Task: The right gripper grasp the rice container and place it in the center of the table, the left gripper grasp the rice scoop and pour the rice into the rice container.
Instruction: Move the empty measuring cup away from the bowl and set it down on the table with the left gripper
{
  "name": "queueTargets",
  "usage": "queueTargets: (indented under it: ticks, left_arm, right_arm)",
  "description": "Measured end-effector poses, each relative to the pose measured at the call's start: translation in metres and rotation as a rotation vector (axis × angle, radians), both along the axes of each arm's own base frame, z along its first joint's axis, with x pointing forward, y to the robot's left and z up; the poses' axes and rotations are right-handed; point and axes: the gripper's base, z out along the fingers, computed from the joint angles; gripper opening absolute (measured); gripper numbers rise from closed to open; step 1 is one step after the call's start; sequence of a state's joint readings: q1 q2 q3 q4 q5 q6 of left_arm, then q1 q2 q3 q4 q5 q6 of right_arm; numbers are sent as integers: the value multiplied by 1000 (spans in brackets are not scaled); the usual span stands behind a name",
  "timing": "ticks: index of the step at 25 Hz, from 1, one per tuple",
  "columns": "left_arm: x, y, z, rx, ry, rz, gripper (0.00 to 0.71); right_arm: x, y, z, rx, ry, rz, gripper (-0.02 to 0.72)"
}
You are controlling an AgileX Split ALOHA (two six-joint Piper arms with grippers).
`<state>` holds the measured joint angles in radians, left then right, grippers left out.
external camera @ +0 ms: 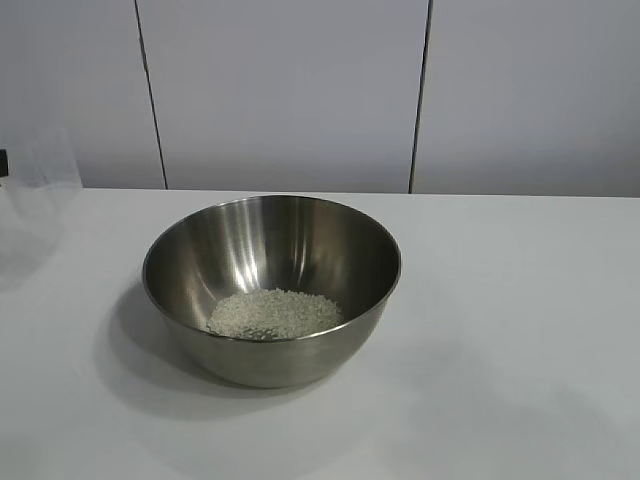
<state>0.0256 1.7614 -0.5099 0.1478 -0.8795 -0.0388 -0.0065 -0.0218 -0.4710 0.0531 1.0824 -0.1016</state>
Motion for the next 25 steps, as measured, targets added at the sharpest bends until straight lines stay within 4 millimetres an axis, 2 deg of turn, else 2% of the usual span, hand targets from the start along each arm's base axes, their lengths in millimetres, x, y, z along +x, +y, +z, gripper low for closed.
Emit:
queueTargets:
  ticks: [10, 25]
  left_arm:
    - [-16, 1, -45, -3, 117, -1, 9]
    - [-25, -2, -58, 60, 209, -62, 9]
  right_arm:
    - [0, 0, 0, 0, -1, 0, 537]
    - [0, 0, 0, 0, -1, 0, 537]
